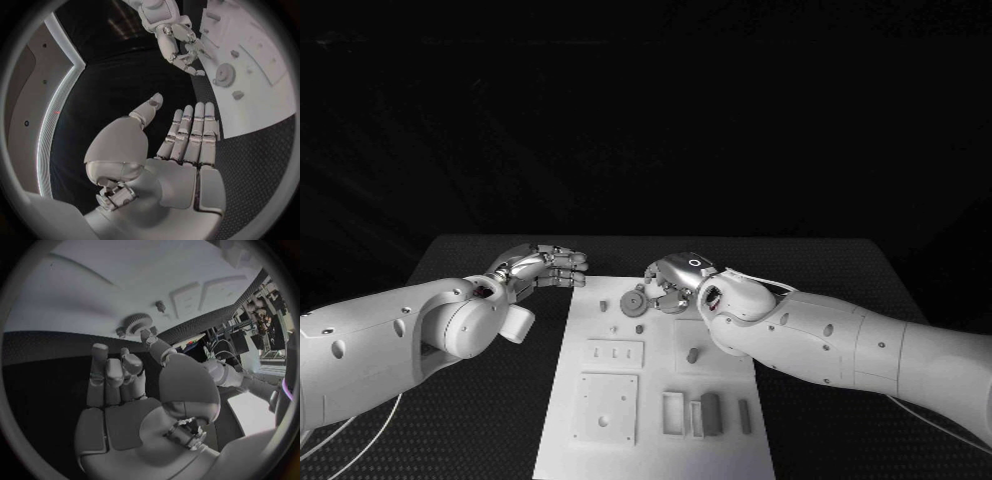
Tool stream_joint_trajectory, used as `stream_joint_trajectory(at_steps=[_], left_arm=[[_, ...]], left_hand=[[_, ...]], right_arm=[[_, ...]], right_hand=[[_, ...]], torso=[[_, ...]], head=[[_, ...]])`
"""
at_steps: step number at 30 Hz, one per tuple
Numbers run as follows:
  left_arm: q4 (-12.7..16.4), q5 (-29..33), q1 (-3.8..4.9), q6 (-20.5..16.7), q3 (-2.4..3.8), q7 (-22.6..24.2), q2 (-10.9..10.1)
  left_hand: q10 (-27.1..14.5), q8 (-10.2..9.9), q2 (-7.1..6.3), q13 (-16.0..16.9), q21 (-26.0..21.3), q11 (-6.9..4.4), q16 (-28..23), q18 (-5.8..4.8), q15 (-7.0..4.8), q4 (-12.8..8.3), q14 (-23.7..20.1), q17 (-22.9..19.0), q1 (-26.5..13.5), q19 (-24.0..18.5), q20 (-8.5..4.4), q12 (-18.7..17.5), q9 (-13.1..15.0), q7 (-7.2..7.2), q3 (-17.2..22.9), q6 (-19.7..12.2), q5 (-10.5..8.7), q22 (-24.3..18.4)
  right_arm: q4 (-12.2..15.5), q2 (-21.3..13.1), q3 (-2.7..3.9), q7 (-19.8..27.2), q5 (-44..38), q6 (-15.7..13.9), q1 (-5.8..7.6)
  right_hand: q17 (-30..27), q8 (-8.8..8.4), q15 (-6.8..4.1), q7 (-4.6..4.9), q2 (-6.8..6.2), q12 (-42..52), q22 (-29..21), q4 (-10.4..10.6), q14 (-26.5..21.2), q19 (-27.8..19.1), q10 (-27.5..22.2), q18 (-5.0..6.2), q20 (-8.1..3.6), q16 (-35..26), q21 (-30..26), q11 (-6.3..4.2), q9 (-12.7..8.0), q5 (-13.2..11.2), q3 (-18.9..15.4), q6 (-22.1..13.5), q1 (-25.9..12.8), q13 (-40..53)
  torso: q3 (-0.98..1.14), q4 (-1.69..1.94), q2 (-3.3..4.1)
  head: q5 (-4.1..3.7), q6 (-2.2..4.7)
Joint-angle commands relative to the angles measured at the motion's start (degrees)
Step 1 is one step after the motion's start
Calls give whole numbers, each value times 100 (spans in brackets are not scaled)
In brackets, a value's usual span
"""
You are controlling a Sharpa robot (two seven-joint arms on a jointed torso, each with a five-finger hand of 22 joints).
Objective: Assemble the parts on the task board
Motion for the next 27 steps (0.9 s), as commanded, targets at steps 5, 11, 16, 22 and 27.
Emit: stream_joint_trajectory(at_steps=[5,11,16,22,27], left_arm=[[-28,5,1,89,4,44,67],[-45,5,1,98,4,39,73],[-41,5,1,102,4,36,79],[-28,5,1,94,4,36,72],[-30,5,1,90,4,36,70]], left_hand=[[-13,-31,-20,-2,-26,21,-34,26,31,-7,-16,7,-43,-36,-13,-40,-9,113,-41,-30,10,10],[-12,-31,-15,-2,-27,21,-36,26,31,-6,-17,8,-41,-38,-13,-41,-9,112,-39,-30,10,11],[-12,-31,-13,-2,-27,21,-37,26,32,-6,-18,8,-41,-39,-12,-43,-9,112,-40,-30,10,11],[-11,-31,-12,-2,-28,20,-38,27,32,-6,-18,9,-41,-39,-12,-44,-9,113,-40,-31,10,12],[-10,-31,-10,-1,-28,20,-39,27,32,-6,-18,10,-39,-40,-12,-45,-10,113,-39,-30,10,12]], right_arm=[[-209,232,-2,115,229,357,-14],[-406,372,-3,133,270,430,-50],[-539,478,-11,160,324,563,-69],[-636,557,-22,165,325,711,-86],[-697,586,-36,161,330,804,-88]], right_hand=[[-17,-95,-42,-90,193,2,46,-78,-74,-20,-14,72,-2,-20,-33,-52,-42,19,31,-219,143,-17],[-13,-116,-91,-138,299,-5,63,-89,-96,-54,-20,72,0,-18,-31,-100,-44,19,4,-305,250,-23],[-11,-115,-101,-148,319,-7,68,-87,-101,-62,-20,72,3,-17,-30,-110,-41,19,-16,-321,265,-25],[-11,-108,-110,-157,345,-11,72,-82,-109,-73,-25,72,11,-17,-31,-119,-35,19,-44,-326,249,-26],[-10,-99,-115,-162,354,-14,74,-81,-116,-81,-30,72,16,-18,-32,-123,-30,19,-66,-325,233,-27]], torso=[[5,23,-1],[-13,36,-5],[-25,26,-3],[-26,19,0],[-26,19,-4]], head=[[-31,-12],[-20,-41],[-10,-46],[-1,-47],[-3,-54]])
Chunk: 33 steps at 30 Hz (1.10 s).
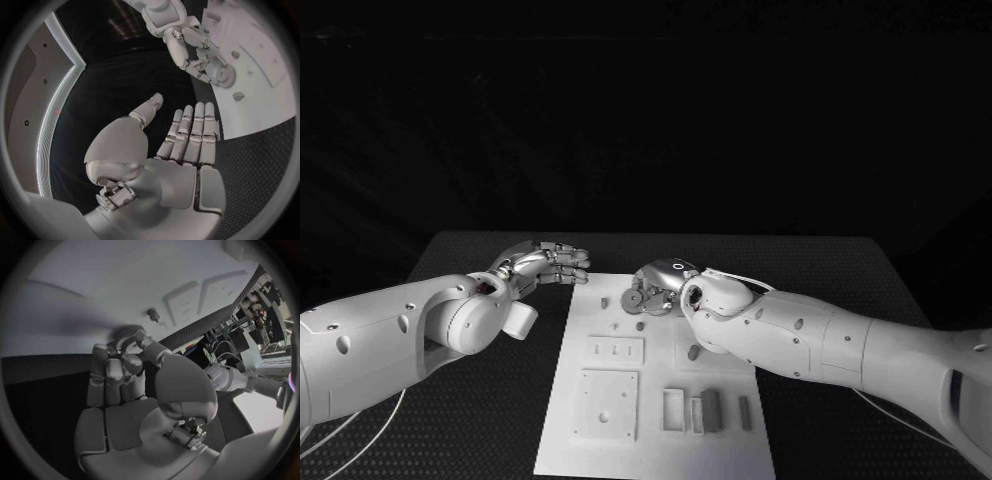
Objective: Assemble the parts on the task board
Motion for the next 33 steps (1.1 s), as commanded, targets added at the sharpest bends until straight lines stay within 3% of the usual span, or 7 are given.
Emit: stream_joint_trajectory(at_steps=[1,7,14,22,24,27,33], left_arm=[[9,4,3,81,5,40,9],[1,4,3,80,5,44,13],[-2,4,3,52,5,69,17],[-3,4,3,51,5,70,15],[0,4,3,16,5,87,14],[-5,4,3,15,5,90,12],[-8,4,3,39,5,77,24]], left_hand=[[-10,-31,-10,-2,-28,20,-40,27,32,-7,-18,10,-39,-40,-12,-24,-5,113,-39,-30,10,9],[-9,-31,-8,-2,-29,20,-41,28,32,-7,-18,11,-38,-40,-11,-25,-6,114,-39,-30,10,9],[-8,-31,-3,-1,-28,20,-41,28,32,-6,-17,12,-37,-40,-11,-26,-6,115,-38,-30,10,10],[-5,-30,0,-1,-28,20,-42,29,32,-6,-16,14,-36,-39,-11,-26,-6,115,-37,-28,10,11],[-4,-30,1,0,-28,20,-42,29,32,-5,-15,14,-36,-39,-11,-26,-5,115,-36,-28,10,12],[2,-28,7,1,-27,20,-42,31,31,-4,-11,16,-33,-37,-11,-25,-5,117,-34,-24,10,13],[5,-26,10,2,-27,20,-42,31,31,-5,-10,18,-32,-36,-12,-25,-5,117,-33,-21,10,14]], right_arm=[[-51,13,-26,26,30,311,-26],[-82,4,-30,15,44,245,-30],[-136,20,-30,-129,62,463,-30],[-82,-13,-30,-209,64,22,-31],[-58,-18,-30,-204,87,-123,-32],[-42,-10,-30,-173,118,-279,-39],[-29,-8,-30,-223,122,-361,-39]], right_hand=[[1,-16,-22,-21,34,-14,76,-10,-4,-38,0,34,14,-18,-32,-51,-2,19,-42,-18,-9,-10],[2,-11,-27,-27,35,-15,77,-6,-10,-44,-4,34,20,-18,-33,-57,1,19,-67,-25,-34,-9],[1,-9,-33,-35,75,-23,75,5,-24,-53,-18,34,33,-23,-40,-63,5,19,-100,-50,-109,-11],[4,92,-4,12,87,-12,76,4,-19,-42,-16,34,29,-13,-35,-23,49,20,-113,99,-162,-3],[5,242,54,76,58,1,75,58,-5,-23,-12,34,32,-4,-28,40,108,18,-145,375,-273,2],[51,429,9,-2,-73,30,63,226,57,26,-22,34,29,12,-23,-30,174,19,-144,736,-489,21],[90,490,-80,-81,-230,51,52,390,110,68,-11,34,-11,17,-24,-110,193,20,-58,888,-603,34]], torso=[[1,-1,-1],[6,-15,3],[17,-11,3],[19,-12,0],[19,-8,0],[16,-8,1],[12,-5,-1]], head=[[0,-7],[4,-7],[1,-11],[-1,-12],[-2,-11],[-1,-6],[-9,-6]])
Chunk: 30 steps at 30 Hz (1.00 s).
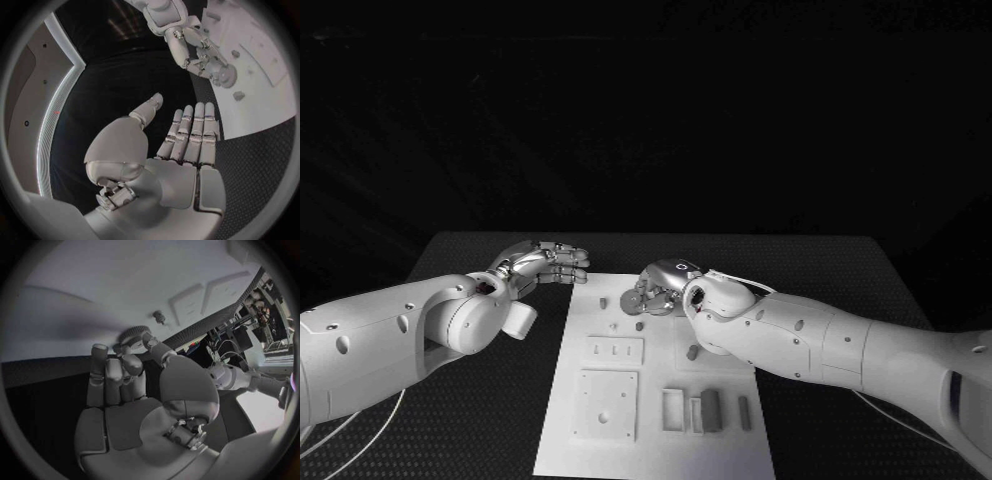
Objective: Assemble the parts on the task board
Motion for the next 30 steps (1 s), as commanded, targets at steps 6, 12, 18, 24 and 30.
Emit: stream_joint_trajectory(at_steps=[6,12,18,24,30], left_arm=[[10,4,3,38,4,62,-1],[14,4,3,38,4,60,-14],[17,4,3,7,4,59,-51],[-29,4,-13,14,2,67,-25],[-91,-1,-91,44,2,79,-20]], left_hand=[[6,-26,9,1,-27,20,-21,31,31,-5,-10,8,-31,-36,-11,-27,-6,117,-33,-21,10,6],[7,-26,8,1,-28,20,-22,31,31,-6,-10,9,-31,-37,-11,-28,-6,117,-33,-21,10,7],[8,-26,7,1,-28,20,-22,31,31,-7,-9,10,-30,-37,-11,-29,-6,117,-33,-20,10,7],[7,-26,5,1,-28,21,-23,32,31,-9,-9,11,-27,-38,-11,-31,-7,118,-33,-21,10,8],[6,-27,6,1,-29,22,-24,32,30,-11,-9,12,-23,-38,-11,-33,-7,118,-31,-21,10,9]], right_arm=[[37,-30,-2,-115,-8,-180,-5],[158,-147,-2,-110,-21,-336,-4],[505,-449,13,112,95,-326,40],[787,-875,64,734,433,-202,281],[1019,-1548,179,2029,1798,-253,419]], right_hand=[[5,8,-46,-15,-75,22,52,76,5,27,6,89,-23,17,-4,-44,-4,20,39,21,-35,9],[-5,5,-49,-17,-112,21,53,82,-1,28,6,89,-29,14,-4,-46,-5,20,55,23,-27,9],[-7,-18,-48,-14,-390,17,52,174,9,41,13,89,-34,11,-6,-42,-14,20,72,1,-90,7],[-102,-192,60,105,-823,-35,48,197,-184,-100,-131,89,-6,-52,-77,74,-73,16,-44,-322,-225,14],[-144,-185,83,129,-490,-157,49,-122,-411,-324,-389,74,72,-185,-178,93,-43,26,-41,-353,103,-15]], torso=[[-8,-1,1],[0,-10,-1],[9,-32,0],[31,-75,-16],[62,-152,-50]], head=[[-2,-7],[3,20],[-3,68],[-6,114],[-30,165]])
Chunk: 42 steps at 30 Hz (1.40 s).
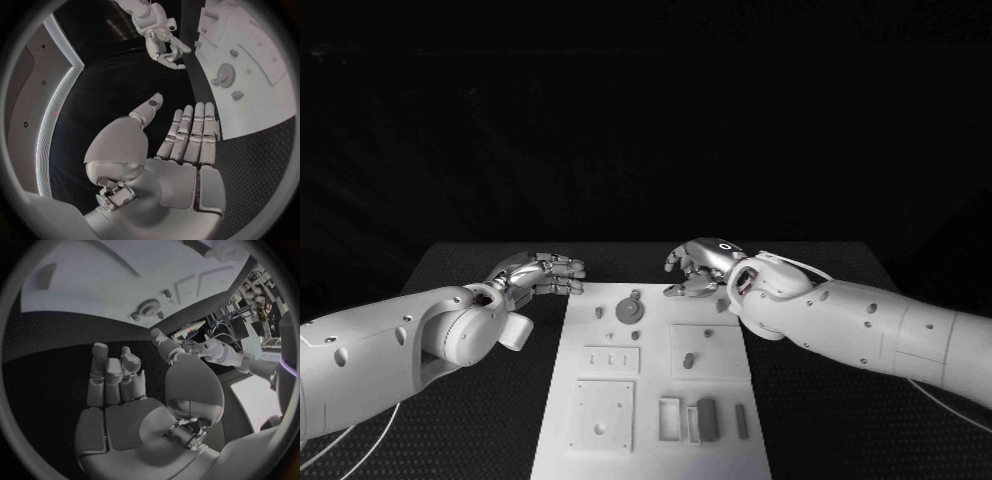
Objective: Assemble the parts on the task board
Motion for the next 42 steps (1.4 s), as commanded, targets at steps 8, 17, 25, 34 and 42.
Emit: stream_joint_trajectory(at_steps=[8,17,25,34,42], left_arm=[[-148,-3,-84,204,4,79,54],[-172,-4,-145,223,4,85,59],[-215,-5,-168,277,4,46,76],[-219,-9,-183,306,4,42,72],[-211,-10,-186,315,4,28,63]], left_hand=[[146,13,62,30,-28,28,-30,34,29,10,6,22,-45,-33,-11,25,5,111,-28,54,11,16],[184,17,73,35,-28,28,-35,34,27,5,10,29,-55,-32,-12,34,3,112,-32,66,10,22],[159,-34,60,22,-33,59,-47,33,29,2,7,38,-81,-38,-12,2,-22,210,-51,-14,11,28],[163,-37,59,23,-36,59,-52,31,31,1,2,39,-84,-43,-10,1,-24,212,-54,-19,10,28],[165,-41,55,22,-40,59,-57,30,33,-1,-2,41,-88,-48,-8,-2,-26,218,-58,-26,10,29]], right_arm=[[-427,-582,31,1514,1518,582,110],[-827,-712,7,1307,695,863,73],[-1264,-530,-25,1389,574,930,-170],[-1546,-284,-30,1368,544,604,-436],[-1601,-186,-30,1269,541,497,-509]], right_hand=[[-209,1,20,19,316,-508,-47,-322,-539,-606,-587,-48,240,-475,-396,0,56,12,-220,-28,621,-294],[-933,-136,309,62,308,-1886,-478,-310,-1369,-1639,-1296,-266,581,-1844,-1348,104,27,13,-167,-379,901,-1320],[-1086,-118,411,67,218,-2156,-597,-317,-1168,-1562,-1058,-216,666,-2117,-1497,108,17,18,-299,-445,864,-1697],[-1054,-123,395,-11,146,-2125,-597,-286,-1137,-1512,-1029,-184,688,-2110,-1503,46,3,19,-361,-505,725,-1728],[-944,-80,310,-41,147,-1923,-545,-282,-961,-1325,-838,-106,685,-1947,-1405,0,8,21,-365,-484,656,-1664]], torso=[[97,-231,-55],[174,-299,-72],[202,-300,-61],[201,-289,-68],[182,-298,-70]], head=[[-11,87],[79,129],[89,69],[82,-2],[101,-43]])
